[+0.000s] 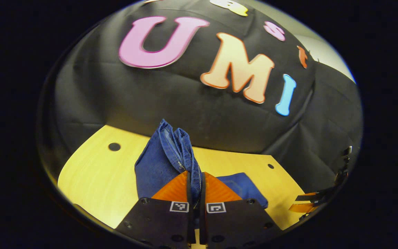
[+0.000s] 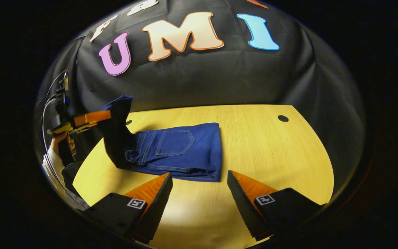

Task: Grasp the waist and the cuffs of the jeans and fold them to make the two legs overlap; first hold the waist and fold one-third of the jeans toward the cuffs, then hold the cuffs and fold the remaining one-third in the same direction to finish folding.

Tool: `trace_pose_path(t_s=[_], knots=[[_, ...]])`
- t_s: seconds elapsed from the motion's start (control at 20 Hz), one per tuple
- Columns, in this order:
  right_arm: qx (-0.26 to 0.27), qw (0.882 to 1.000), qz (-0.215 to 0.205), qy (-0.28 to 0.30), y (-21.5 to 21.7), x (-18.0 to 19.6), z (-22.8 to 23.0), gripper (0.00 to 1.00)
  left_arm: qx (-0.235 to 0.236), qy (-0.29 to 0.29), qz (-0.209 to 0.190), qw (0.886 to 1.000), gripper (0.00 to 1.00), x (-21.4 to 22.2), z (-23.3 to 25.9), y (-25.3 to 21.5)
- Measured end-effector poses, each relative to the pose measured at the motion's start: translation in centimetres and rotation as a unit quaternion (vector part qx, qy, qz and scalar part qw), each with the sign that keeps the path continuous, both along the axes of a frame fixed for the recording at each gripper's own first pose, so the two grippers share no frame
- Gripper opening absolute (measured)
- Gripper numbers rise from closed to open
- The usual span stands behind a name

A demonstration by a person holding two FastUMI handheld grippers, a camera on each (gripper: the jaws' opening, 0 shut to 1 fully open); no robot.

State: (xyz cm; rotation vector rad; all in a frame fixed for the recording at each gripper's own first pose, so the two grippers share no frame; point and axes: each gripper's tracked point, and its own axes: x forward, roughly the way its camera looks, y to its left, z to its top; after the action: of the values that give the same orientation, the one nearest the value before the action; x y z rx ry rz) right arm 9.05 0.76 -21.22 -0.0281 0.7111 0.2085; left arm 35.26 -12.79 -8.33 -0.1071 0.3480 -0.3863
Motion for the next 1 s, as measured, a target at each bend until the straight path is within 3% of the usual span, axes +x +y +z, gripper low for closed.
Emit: trace_pose_path(t_s=[0.2,0.25,0.35,0.65,0.8,0.85,0.95,1.0], knots=[[0.005,1.000,-0.007,-0.006,-3.0,0.7,0.6,0.99,0.013,-0.012,-0.060,0.998,0.04,0.3,1.3,-8.9],[0.009,1.000,-0.012,-0.007,-3.8,0.9,0.7,0.95,0.024,-0.012,-0.071,0.997,0.04,0.0,0.8,-10.8],[0.016,1.000,-0.026,-0.007,-5.4,1.1,0.9,0.99,0.050,0.004,-0.087,0.995,0.04,-0.5,-1.6,-13.6],[0.030,0.998,-0.058,-0.005,-9.6,1.2,0.6,0.98,0.142,0.082,-0.083,0.983,0.04,-2.6,-13.2,-15.8],[0.035,0.997,-0.066,-0.003,-10.6,0.9,0.4,0.98,0.169,0.092,-0.073,0.979,0.07,-3.1,-16.8,-15.6],[0.036,0.997,-0.066,-0.004,-10.7,0.9,0.4,0.98,0.163,0.104,-0.079,0.978,0.15,-3.9,-17.7,-16.0],[0.036,0.997,-0.063,0.000,-10.7,0.6,0.2,0.94,0.122,0.140,-0.098,0.978,0.22,-6.1,-19.1,-17.4],[0.037,0.998,-0.060,-0.001,-10.4,0.5,0.2,0.98,0.109,0.143,-0.098,0.979,0.36,-6.7,-18.8,-17.6]])
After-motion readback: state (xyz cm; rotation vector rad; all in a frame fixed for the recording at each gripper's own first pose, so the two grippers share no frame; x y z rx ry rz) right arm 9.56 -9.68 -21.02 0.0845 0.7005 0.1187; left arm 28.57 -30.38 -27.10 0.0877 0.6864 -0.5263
